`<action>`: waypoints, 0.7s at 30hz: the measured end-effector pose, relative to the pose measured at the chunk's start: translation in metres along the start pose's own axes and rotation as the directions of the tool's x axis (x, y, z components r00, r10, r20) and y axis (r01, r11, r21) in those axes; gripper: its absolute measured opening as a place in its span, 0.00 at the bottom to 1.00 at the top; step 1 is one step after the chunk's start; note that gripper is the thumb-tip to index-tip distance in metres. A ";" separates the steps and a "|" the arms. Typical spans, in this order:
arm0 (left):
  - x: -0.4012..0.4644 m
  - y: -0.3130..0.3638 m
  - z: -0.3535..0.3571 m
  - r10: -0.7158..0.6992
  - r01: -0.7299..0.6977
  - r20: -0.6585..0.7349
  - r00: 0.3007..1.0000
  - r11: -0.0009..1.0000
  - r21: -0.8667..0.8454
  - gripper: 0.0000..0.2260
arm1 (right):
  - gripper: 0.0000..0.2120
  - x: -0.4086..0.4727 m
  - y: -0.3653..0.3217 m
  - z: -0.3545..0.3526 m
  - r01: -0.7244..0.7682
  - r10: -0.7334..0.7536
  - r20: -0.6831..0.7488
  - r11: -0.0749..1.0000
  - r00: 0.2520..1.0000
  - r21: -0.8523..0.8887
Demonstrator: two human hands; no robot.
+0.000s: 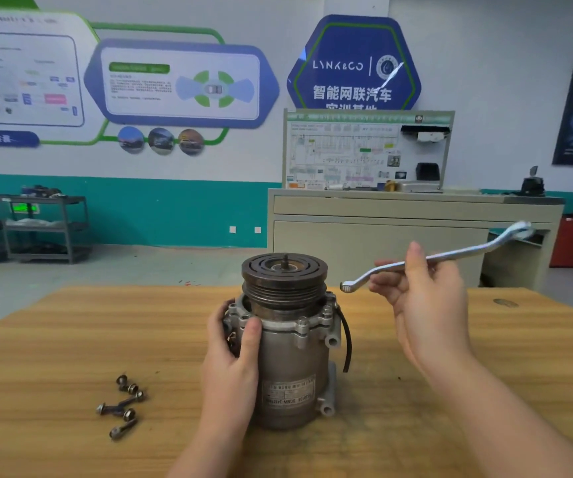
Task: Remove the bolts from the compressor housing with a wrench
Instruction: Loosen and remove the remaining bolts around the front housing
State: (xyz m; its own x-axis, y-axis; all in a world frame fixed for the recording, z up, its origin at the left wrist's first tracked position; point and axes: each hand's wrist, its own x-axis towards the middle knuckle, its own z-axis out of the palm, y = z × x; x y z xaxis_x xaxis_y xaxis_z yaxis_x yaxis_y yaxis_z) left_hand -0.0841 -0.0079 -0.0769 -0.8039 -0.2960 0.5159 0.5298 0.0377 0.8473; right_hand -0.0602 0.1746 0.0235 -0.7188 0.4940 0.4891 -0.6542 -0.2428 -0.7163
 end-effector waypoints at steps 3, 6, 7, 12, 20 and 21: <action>0.000 0.000 -0.001 -0.007 0.006 0.008 1.000 1.000 0.018 0.19 | 0.05 -0.018 0.001 0.004 0.273 -0.247 0.155 0.946 0.956 -0.177; 0.000 -0.001 -0.001 -0.013 0.013 0.009 1.000 1.000 0.019 0.14 | 0.07 -0.031 0.006 0.005 0.438 -0.342 0.332 0.854 0.879 -0.280; 0.001 -0.001 -0.001 -0.013 0.013 0.004 1.000 1.000 0.020 0.14 | 0.06 -0.033 0.007 0.005 0.508 -0.380 0.383 0.798 0.842 -0.325; 0.002 -0.002 -0.001 -0.009 0.009 0.011 1.000 1.000 0.023 0.16 | 0.10 -0.042 0.013 0.011 0.827 -0.565 0.605 0.424 0.561 -0.370; -0.001 0.000 -0.003 0.005 -0.005 0.009 1.000 0.999 0.033 0.22 | 0.05 -0.059 0.038 0.002 0.644 -0.569 0.322 0.733 0.757 -0.220; -0.001 0.000 -0.002 0.004 -0.005 0.006 1.000 0.999 0.035 0.24 | 0.05 -0.056 0.038 0.007 0.516 -0.490 0.193 0.848 0.850 -0.120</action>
State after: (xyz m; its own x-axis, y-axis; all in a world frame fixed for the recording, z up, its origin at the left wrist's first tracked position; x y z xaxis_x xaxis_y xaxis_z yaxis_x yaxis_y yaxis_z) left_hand -0.0828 -0.0093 -0.0780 -0.8033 -0.2897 0.5204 0.5239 0.0722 0.8487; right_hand -0.0460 0.1320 -0.0278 -0.3362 0.3782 0.8625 -0.8976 0.1486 -0.4151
